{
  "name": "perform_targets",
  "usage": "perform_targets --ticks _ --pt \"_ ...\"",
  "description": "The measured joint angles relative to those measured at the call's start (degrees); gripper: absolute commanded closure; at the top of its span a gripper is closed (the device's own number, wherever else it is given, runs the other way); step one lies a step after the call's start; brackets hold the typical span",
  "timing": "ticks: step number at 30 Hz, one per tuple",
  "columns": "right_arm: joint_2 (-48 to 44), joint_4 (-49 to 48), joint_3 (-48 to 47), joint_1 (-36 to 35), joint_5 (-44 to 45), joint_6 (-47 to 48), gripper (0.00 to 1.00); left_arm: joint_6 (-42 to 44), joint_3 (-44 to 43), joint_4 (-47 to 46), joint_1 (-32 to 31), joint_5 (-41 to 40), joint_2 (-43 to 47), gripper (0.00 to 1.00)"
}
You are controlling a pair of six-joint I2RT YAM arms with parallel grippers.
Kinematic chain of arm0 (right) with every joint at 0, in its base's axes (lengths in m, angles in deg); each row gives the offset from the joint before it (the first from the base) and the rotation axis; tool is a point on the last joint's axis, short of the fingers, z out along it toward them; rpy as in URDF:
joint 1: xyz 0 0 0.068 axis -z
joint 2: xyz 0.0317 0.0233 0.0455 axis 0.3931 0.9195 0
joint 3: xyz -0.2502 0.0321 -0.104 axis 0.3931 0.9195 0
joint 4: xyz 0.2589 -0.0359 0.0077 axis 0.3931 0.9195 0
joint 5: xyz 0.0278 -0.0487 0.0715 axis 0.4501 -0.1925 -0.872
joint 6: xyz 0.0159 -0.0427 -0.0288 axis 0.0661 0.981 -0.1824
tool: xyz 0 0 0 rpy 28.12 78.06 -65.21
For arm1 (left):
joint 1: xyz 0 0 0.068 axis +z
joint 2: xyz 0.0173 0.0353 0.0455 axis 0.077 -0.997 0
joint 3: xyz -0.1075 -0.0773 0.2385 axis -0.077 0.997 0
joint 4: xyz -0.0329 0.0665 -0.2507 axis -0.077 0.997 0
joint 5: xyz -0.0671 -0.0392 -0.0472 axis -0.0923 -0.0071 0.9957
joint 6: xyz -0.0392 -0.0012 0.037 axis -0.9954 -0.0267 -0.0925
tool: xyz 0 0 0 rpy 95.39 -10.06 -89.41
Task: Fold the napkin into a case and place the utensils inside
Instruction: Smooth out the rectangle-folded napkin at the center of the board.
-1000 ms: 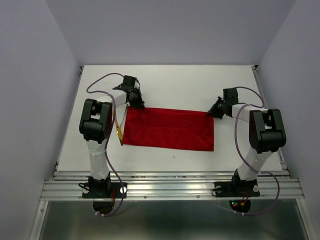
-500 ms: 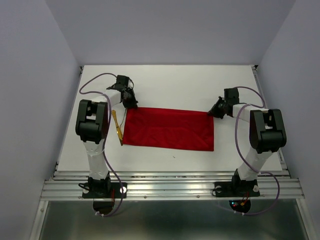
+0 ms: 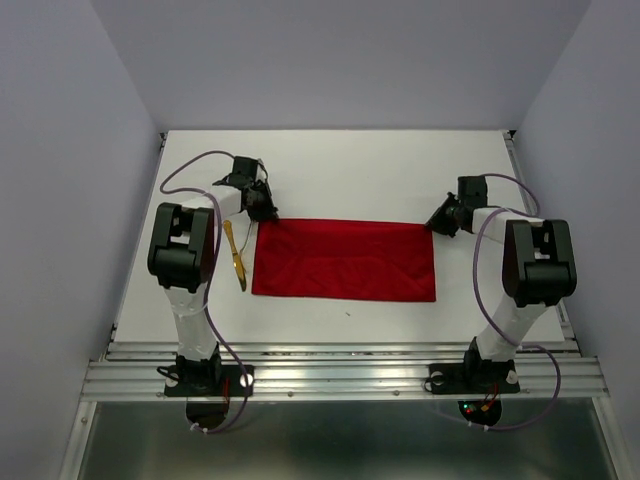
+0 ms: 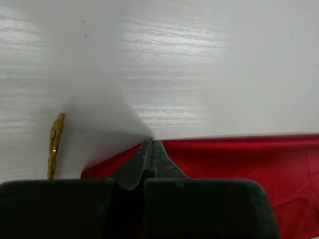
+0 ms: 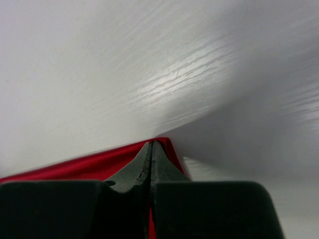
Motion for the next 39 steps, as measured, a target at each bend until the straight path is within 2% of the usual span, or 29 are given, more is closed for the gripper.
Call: perform_targets --ticks 7,29,39 --pt "-0.7 1.1 0.0 2.0 3.0 1.2 0.99 -0.1 2.2 0.2 -1.2 0.0 1.7 1.00" --pt "-0.7 2.4 -0.7 2.2 3.5 2.6 0.99 1.3 2.2 2.5 0.7 -2.7 2.8 1.00" --pt "-5.6 11.7 -2.4 2.3 2.0 5.0 0.96 2.1 -0.1 5.8 0.7 -2.8 5.1 1.00"
